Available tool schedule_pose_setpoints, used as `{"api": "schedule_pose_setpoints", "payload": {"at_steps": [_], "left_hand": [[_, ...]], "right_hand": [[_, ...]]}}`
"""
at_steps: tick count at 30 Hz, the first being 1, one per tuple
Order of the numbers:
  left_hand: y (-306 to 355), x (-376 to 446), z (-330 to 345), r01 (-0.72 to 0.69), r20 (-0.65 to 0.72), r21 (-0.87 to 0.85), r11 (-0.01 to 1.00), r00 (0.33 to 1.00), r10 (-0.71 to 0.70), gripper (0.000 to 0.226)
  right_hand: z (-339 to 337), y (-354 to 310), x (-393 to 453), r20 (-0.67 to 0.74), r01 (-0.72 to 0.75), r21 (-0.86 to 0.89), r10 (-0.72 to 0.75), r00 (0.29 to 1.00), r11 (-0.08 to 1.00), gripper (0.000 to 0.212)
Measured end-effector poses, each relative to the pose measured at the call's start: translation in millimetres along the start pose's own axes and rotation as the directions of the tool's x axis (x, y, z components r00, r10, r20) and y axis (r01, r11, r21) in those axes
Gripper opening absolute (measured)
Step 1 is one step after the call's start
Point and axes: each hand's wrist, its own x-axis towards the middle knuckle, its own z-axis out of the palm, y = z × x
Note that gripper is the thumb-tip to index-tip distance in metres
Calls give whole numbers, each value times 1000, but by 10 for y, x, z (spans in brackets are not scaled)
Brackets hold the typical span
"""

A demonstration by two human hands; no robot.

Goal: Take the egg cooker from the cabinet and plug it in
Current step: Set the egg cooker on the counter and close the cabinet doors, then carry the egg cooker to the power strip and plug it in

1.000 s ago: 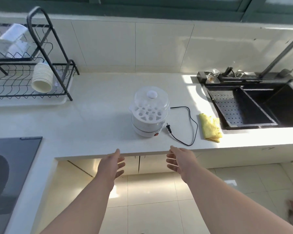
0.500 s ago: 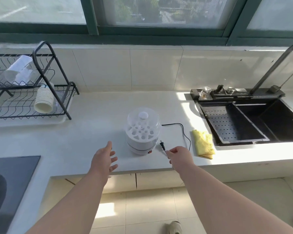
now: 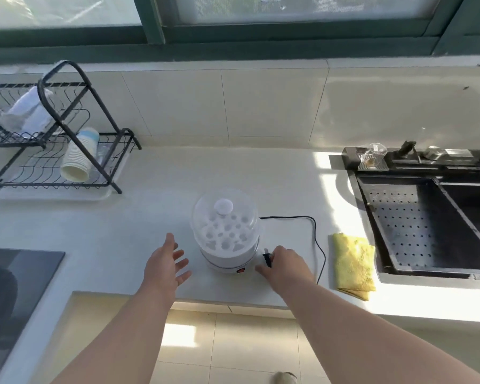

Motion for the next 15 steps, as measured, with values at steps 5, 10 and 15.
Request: {"api": "schedule_pose_setpoints", "payload": {"at_steps": [5,10,15], "left_hand": [[-9,57,64,12,-20,-20,1000,1000,-12,55],[54,160,114,20,8,-33,999,1000,-20,61],[82,265,195,89,99,-51,995,992,-84,81]], "right_hand": [[-6,18,166,41,5,-68,-2,999,998,27],[-159,-17,352,-17,-139,532,175,984,835,15],[-338,-107,455,260,-383,808,313,914,448,39]]}}
